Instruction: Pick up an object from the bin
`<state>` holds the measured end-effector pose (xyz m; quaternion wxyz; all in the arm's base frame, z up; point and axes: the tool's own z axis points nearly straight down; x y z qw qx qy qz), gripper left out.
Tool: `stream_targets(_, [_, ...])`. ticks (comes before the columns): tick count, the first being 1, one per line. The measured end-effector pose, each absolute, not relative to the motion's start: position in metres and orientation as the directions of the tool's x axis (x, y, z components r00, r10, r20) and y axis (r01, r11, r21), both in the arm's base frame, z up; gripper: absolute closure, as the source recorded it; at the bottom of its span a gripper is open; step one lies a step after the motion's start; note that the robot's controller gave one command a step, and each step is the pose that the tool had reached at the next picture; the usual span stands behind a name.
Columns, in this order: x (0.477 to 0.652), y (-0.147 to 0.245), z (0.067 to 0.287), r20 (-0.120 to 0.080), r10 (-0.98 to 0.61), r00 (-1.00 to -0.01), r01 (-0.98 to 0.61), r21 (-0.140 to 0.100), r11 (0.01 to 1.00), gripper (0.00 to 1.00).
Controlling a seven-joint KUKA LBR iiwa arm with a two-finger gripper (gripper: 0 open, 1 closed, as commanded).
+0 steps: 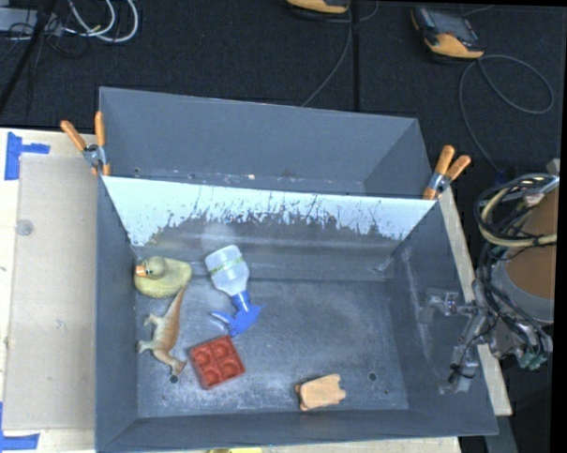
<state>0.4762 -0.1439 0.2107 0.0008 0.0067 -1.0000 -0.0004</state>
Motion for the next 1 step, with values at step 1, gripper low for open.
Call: stream_targets(1, [0.4762,-0.1439,0.2107,0.002,-0.014,-1.000,-0.014,0.001,1.000,0.00])
